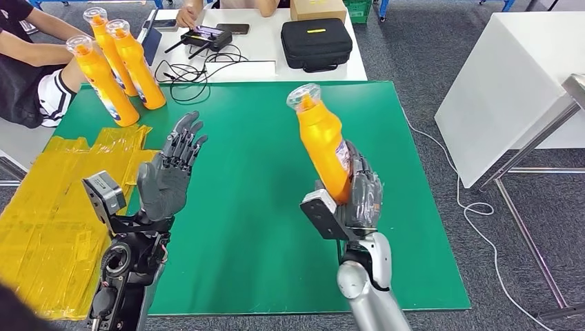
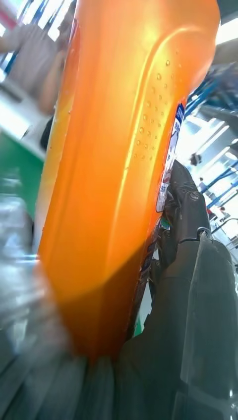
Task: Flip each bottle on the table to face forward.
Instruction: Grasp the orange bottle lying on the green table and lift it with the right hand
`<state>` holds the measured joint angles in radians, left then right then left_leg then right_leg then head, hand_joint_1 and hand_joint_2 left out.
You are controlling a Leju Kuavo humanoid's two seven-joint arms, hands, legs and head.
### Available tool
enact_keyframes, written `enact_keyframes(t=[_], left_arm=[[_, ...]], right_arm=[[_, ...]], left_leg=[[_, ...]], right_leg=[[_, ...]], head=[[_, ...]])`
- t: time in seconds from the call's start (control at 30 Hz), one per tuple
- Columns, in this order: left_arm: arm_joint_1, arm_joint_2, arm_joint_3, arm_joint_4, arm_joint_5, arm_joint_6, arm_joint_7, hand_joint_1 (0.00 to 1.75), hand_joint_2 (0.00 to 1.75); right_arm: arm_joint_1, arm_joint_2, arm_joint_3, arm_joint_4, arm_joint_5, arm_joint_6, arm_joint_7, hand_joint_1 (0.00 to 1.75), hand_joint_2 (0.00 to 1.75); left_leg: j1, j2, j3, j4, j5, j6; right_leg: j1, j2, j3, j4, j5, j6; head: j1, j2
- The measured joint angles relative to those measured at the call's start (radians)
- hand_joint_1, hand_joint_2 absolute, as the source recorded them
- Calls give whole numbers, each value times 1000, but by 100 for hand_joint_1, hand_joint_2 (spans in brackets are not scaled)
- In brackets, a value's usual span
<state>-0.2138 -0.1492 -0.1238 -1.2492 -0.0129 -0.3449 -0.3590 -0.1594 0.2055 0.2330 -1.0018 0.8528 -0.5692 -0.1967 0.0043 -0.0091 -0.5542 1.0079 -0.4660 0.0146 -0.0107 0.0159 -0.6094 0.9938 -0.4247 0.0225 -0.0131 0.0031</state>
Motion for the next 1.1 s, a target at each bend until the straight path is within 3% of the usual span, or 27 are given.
enact_keyframes(t=[0.3, 0.6, 0.73, 1.1], left_arm=[[-5, -4, -51, 5, -1, -2, -22, 0, 0], [-19, -14, -95, 22, -8, 0, -29, 0, 0], [-19, -15, -110, 22, -15, 9, -29, 0, 175], [-31, -19, -127, 49, -12, 23, -39, 0, 175]], right_arm=[[27, 21, -16, -64, -48, -8, -83, 175, 175], [36, 34, 20, -76, -29, 8, -95, 175, 175], [37, 37, 49, -78, -16, 21, -95, 175, 175], [36, 47, 140, -81, 6, 34, -98, 175, 175]], left_leg=[[0, 0, 0, 0, 0, 0], [0, 0, 0, 0, 0, 0], [0, 0, 0, 0, 0, 0], [0, 0, 0, 0, 0, 0]], right_leg=[[0, 0, 0, 0, 0, 0], [0, 0, 0, 0, 0, 0], [0, 0, 0, 0, 0, 0], [0, 0, 0, 0, 0, 0]], head=[[0, 0], [0, 0], [0, 0], [0, 0]])
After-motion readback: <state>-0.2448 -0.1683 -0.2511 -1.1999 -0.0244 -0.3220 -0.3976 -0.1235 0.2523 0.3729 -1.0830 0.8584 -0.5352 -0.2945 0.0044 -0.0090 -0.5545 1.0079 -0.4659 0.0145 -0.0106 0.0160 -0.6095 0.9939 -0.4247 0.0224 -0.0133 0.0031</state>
